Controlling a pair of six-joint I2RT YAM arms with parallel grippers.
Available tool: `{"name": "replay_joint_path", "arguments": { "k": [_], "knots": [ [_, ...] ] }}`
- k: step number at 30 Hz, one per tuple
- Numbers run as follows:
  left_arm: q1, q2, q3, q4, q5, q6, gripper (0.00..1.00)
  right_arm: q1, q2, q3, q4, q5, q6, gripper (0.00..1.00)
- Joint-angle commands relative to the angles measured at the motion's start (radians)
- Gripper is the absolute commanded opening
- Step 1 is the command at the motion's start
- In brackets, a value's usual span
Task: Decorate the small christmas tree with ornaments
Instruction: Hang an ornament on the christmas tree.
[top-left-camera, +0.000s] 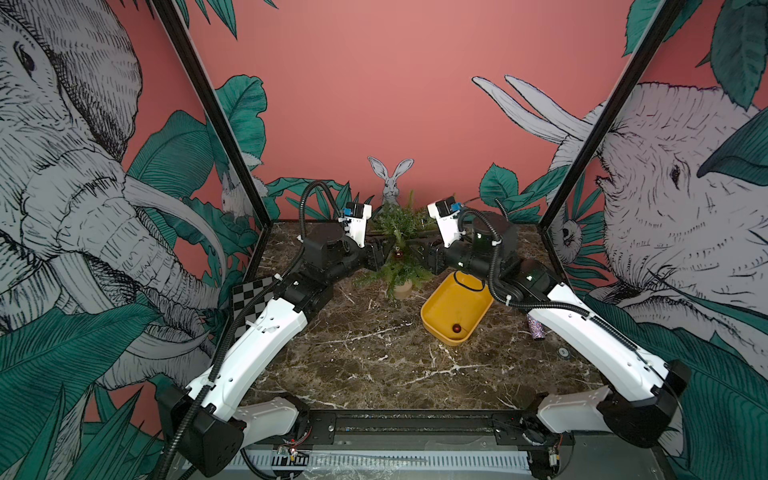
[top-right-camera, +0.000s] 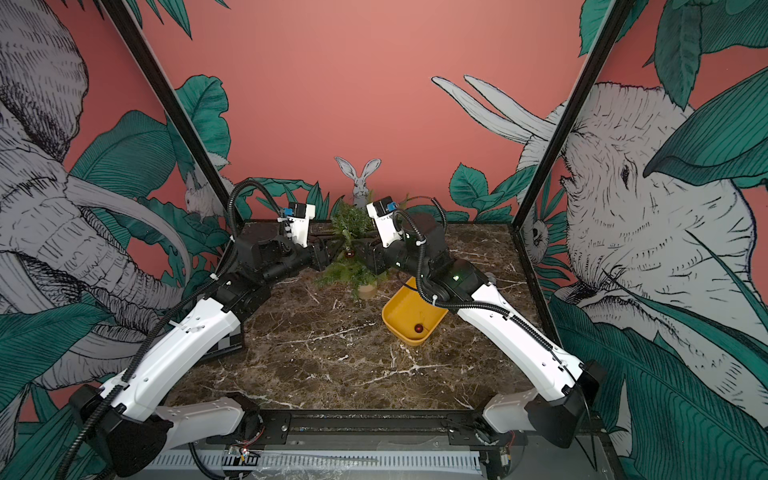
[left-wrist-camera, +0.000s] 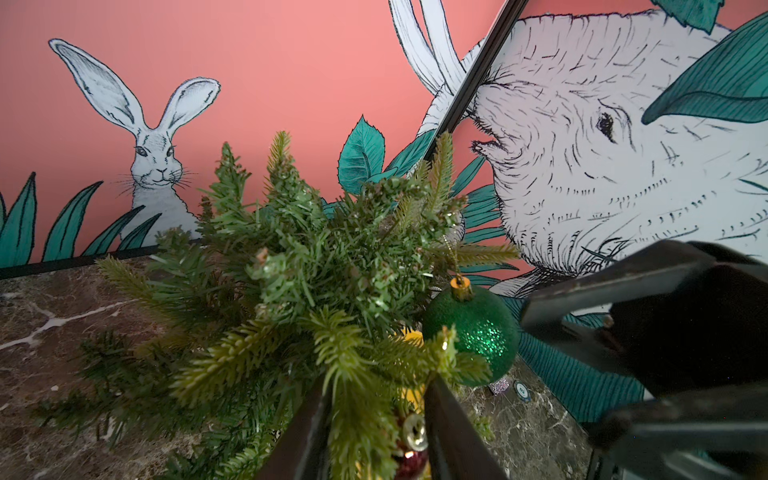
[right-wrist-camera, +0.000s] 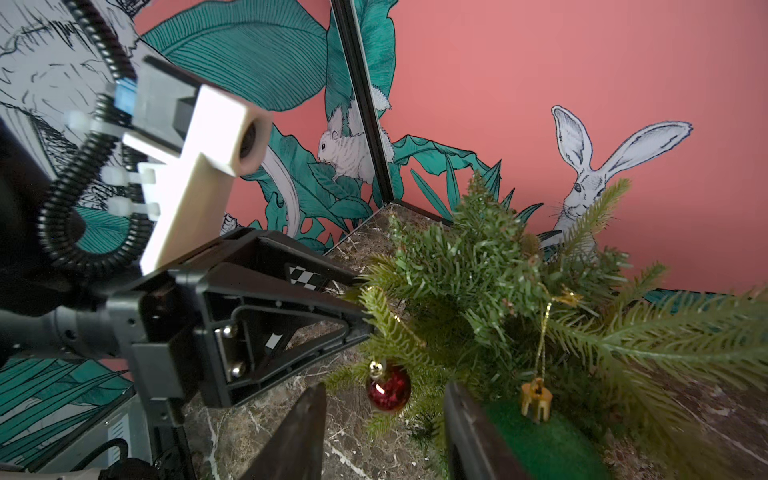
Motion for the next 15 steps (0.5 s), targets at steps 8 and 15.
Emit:
{"name": "replay_joint_path", "arguments": {
  "k": [8, 15],
  "knots": [
    [0.005, -0.125, -0.074, -0.026, -0.023, -0.014, 0.5, 0.006, -0.182, -0.155, 0.041, 0.052, 0.027, 0.53],
    [0.005, -0.198, -0.138, -0.074, -0.004, -0.001, 0.6, -0.013, -0.332, -0.302, -0.023, 0.177, 0.088, 0.53]
  ]
}}
